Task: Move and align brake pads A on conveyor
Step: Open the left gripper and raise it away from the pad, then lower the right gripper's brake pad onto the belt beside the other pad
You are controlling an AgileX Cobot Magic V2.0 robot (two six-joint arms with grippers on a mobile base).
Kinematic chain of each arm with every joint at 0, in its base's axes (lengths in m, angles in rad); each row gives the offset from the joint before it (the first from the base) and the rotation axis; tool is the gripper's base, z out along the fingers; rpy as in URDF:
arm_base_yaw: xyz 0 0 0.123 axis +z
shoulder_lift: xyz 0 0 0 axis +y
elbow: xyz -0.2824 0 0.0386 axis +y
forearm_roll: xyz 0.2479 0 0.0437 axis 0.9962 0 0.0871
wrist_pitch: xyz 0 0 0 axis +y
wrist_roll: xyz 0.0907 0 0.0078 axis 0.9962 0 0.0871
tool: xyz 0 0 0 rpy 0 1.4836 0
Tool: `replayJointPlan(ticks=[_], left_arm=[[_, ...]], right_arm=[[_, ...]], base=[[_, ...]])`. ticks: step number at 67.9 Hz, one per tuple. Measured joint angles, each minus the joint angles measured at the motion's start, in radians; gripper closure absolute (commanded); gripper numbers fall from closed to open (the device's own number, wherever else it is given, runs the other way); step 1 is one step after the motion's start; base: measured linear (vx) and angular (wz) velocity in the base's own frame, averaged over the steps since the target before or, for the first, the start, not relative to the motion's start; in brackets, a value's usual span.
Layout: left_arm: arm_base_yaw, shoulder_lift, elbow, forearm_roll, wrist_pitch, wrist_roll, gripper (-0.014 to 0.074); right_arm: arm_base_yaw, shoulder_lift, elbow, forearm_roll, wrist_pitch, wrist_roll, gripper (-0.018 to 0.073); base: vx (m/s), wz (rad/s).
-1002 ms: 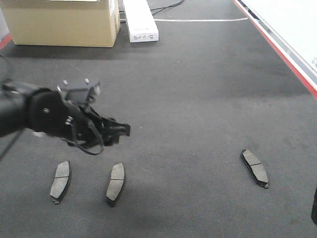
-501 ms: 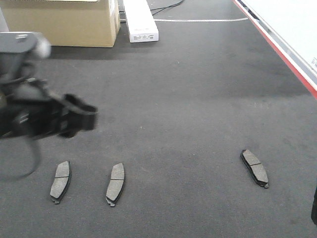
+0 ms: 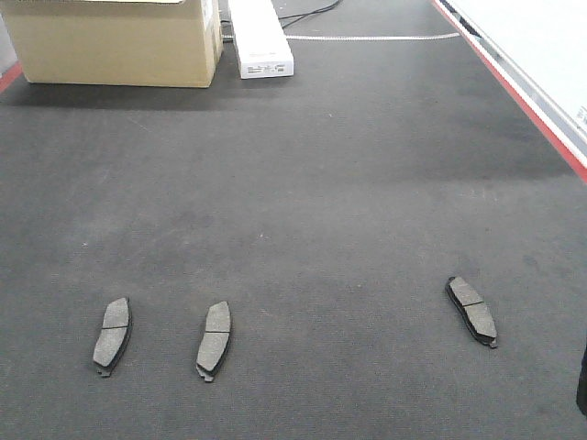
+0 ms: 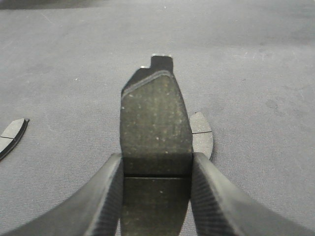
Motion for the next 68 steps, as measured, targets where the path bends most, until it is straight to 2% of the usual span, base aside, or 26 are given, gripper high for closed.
replayJointPlan(ticks=[9,22,37,68], left_arm=[[0.0,-0.193,0.034,0.0,0.045,0.013,0.0189],[0.0,-0.327,0.056,0.001,0.074,0.013,0.0189],[0.0,-0.335,0.061,0.001,0.113,0.016,0.0189],[0.0,-0.335,0.061,0.001,0.116,0.016,0.0189]], right_arm=[[0.0,0.0,0.0,0.0,0.0,0.0,0.0564],[0.0,0.0,0.0,0.0,0.0,0.0,0.0564],[0.0,0.0,0.0,0.0,0.0,0.0,0.0564],[0.0,0.0,0.0,0.003,0.0,0.001,0.0564]], base=[[0.0,0.0],[0.0,0.0],[0.0,0.0],[0.0,0.0]])
